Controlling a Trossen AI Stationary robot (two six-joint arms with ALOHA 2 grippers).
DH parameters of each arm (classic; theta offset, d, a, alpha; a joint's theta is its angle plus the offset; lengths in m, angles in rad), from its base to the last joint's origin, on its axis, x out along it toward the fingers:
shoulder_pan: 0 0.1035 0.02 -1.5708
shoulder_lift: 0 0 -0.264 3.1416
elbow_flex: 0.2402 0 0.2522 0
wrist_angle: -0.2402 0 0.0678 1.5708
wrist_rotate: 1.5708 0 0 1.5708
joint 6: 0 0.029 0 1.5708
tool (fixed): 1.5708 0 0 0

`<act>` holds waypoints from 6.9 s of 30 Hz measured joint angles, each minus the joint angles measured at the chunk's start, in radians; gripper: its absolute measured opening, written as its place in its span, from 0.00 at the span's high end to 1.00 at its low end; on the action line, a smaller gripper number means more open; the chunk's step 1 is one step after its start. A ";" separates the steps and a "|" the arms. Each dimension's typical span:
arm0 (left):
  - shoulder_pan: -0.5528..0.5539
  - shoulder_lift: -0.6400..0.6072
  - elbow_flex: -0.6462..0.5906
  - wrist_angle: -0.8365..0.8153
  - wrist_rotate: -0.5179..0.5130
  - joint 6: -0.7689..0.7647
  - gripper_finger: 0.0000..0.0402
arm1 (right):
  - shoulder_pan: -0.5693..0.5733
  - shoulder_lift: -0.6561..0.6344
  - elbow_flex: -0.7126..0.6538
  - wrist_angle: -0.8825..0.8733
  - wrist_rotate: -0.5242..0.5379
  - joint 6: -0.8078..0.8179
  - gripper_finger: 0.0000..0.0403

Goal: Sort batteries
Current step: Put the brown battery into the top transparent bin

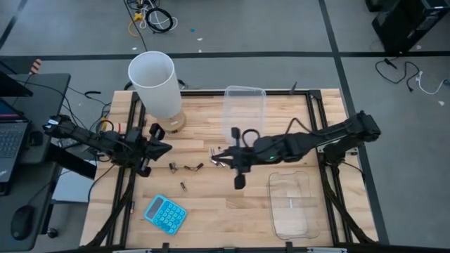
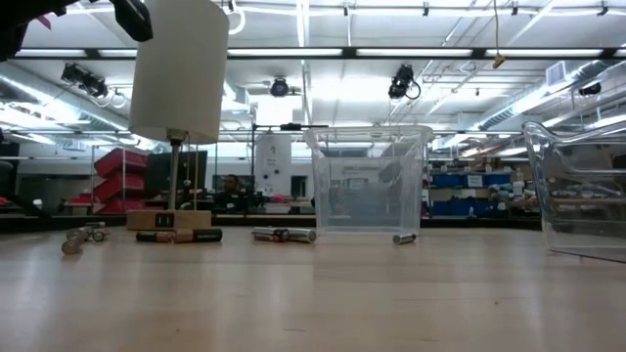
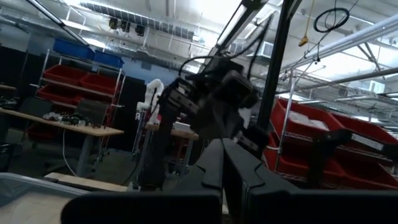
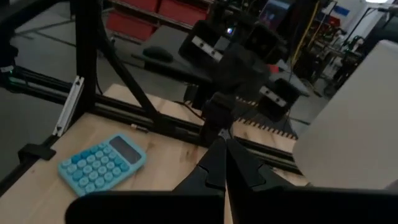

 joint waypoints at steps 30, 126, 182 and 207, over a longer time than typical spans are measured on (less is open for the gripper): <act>0.000 -0.004 0.000 0.107 -0.024 0.051 1.00 | -0.106 0.448 0.060 0.061 0.000 0.128 1.00; 0.002 0.753 0.055 -0.382 -0.134 -0.432 0.97 | 0.113 -0.274 0.059 -0.934 0.343 0.354 0.71; 0.002 1.028 0.195 -0.512 -0.180 -0.352 0.91 | 0.113 -0.308 0.059 -1.034 0.341 0.427 0.71; 0.002 0.972 0.194 -0.449 -0.136 -0.341 0.91 | 0.113 -0.307 0.059 -1.035 0.341 0.427 0.71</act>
